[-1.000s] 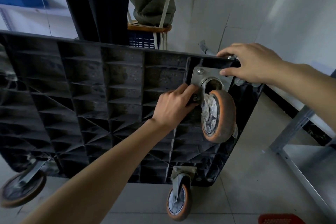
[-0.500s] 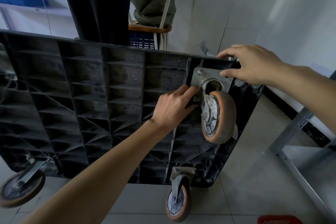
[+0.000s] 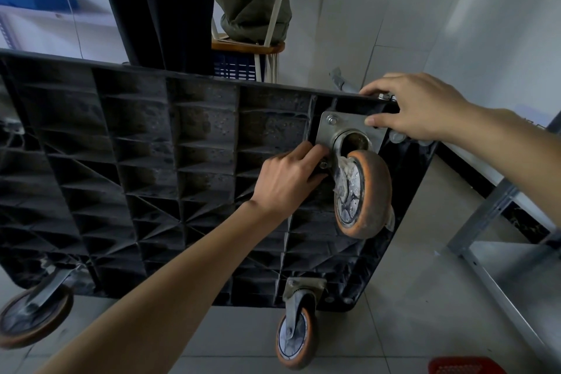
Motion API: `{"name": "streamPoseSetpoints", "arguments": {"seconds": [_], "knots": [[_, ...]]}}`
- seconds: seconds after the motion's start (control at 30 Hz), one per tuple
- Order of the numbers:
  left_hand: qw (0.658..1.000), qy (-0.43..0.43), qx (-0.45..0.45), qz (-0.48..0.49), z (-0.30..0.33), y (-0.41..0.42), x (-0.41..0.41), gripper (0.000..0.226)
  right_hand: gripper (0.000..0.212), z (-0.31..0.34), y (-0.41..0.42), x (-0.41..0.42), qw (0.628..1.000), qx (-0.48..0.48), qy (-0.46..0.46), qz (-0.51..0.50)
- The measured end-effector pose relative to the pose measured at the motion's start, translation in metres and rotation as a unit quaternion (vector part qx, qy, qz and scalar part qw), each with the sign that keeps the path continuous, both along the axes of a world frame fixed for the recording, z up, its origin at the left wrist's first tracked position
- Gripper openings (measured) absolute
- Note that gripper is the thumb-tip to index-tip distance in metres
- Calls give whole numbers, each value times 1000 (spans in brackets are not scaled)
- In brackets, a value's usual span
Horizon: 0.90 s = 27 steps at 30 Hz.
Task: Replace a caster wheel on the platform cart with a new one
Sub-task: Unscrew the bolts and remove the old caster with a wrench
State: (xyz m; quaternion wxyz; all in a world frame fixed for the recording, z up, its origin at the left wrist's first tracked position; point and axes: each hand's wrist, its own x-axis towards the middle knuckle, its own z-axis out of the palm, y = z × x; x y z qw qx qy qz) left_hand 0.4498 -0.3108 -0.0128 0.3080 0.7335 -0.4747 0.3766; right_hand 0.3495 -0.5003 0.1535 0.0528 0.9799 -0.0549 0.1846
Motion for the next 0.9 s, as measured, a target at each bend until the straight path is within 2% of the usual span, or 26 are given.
{"name": "streamPoseSetpoints", "arguments": {"seconds": [0.17,0.43,0.6,0.9], "knots": [[999,31,-15,0,2,-2,-1,19,50,1,0,0,1000,-3,2,1],[1000,22,-8,3,0,-1,-3,33,51,1,0,0,1000,5,3,-1],[999,23,-26,-5,-1,0,0,15,51,1,-2,2,1000,5,4,2],[998,3,-43,-36,8,38,5,17,51,0,-3,0,1000,6,-2,6]]}}
